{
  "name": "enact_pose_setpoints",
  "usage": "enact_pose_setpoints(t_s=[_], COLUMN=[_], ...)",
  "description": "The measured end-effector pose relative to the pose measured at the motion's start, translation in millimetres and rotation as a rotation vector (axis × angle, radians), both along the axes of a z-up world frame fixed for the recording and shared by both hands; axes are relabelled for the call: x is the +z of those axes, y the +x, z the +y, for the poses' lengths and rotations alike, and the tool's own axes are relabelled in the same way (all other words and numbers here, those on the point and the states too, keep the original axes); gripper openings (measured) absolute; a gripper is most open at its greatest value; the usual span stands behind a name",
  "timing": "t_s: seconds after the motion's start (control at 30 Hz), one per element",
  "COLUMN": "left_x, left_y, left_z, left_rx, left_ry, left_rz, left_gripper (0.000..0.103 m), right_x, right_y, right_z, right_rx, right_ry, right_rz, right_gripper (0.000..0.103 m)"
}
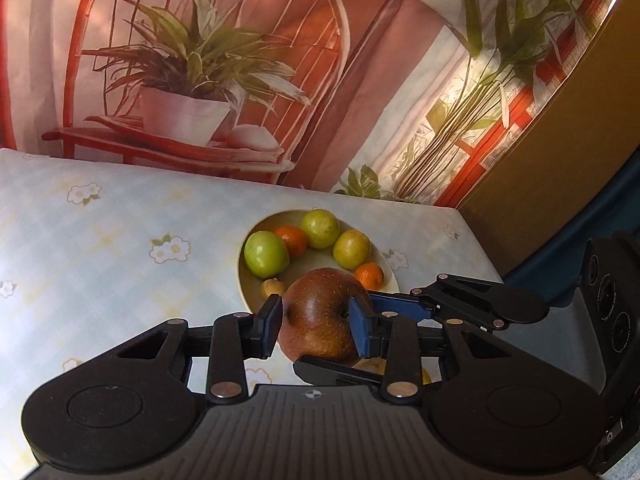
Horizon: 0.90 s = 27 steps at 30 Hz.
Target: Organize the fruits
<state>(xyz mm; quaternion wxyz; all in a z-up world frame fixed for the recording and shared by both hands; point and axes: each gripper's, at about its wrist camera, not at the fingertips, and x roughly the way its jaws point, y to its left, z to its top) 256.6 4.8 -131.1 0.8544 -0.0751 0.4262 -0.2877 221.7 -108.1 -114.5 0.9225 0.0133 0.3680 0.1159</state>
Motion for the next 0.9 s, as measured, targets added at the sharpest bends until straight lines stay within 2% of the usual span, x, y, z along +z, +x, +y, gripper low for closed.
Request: enact_pose_setpoints(t_s=[0.2,0.43,0.63,0.9], left_x=[-6.4,-34.0,-47.3,-45.7], left_y=[29.0,58.8,73.0,75.6], left_z=[-33.5,-55.0,-56.3,-45.7], left_rx=[-0.049,-0.057,-0.036,0.009], left_ry=[0.03,0.057,0.075,0.103], left_rz=[-0.01,0.05,0.065,0.016], left_gripper=[0.039,0.039,0.037,0.037], right_x=[-5.8,-34.5,-56.0,-68.3], right_y=[19.8,44.8,57.9,67.2], right_z=[-37.6,-65.7,-73.8,-65.2], right_rx=[-0.044,-0.095,-0.142,-0.131], right_ry=[-0.016,0.012,0.009,-0.071], right_rz=[0.007,0.075,0.118,0.143], right_gripper=[0.059,0.059,0.059,0.059])
